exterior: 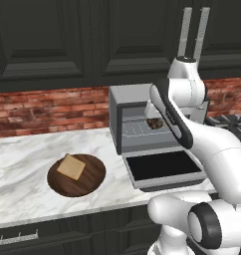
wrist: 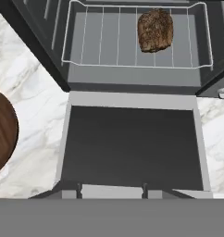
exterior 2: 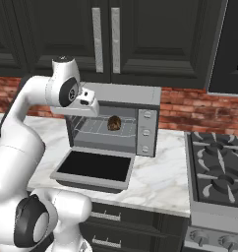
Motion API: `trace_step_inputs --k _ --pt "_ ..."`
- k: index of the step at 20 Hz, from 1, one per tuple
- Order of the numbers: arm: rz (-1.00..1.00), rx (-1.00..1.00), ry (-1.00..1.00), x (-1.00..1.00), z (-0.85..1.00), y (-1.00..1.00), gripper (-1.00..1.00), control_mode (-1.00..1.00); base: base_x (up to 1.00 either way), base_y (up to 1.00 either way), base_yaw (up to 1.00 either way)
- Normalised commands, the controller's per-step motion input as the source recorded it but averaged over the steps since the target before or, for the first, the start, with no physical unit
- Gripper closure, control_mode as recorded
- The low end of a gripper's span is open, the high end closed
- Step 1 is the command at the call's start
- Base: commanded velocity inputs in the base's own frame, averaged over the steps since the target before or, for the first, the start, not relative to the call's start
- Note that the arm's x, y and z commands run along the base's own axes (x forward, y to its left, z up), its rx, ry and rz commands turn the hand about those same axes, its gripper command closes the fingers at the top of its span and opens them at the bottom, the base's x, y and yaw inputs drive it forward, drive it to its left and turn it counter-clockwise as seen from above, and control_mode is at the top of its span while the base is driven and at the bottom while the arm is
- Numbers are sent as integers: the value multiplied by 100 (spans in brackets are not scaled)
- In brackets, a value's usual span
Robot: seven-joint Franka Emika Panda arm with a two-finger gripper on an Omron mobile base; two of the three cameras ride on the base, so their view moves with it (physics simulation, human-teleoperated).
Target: Pick up the heated bread from the toaster oven and place it in the bowl. Then move the bread bowl to the dining counter.
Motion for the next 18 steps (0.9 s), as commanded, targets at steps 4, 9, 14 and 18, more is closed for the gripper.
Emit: trace_step_inputs --k 4,9,14,18 --pt "0 -1 -6 -13 0 12 -100 -100 0 0 0" --pt "0 1 -10 -43 -6 -8 -100 -100 0 0 0" --pt "-13 14 -21 -21 -50 -9 -100 -100 0 0 0" --pt "-7 11 -25 3 -37 -3 -100 -100 0 0 0"
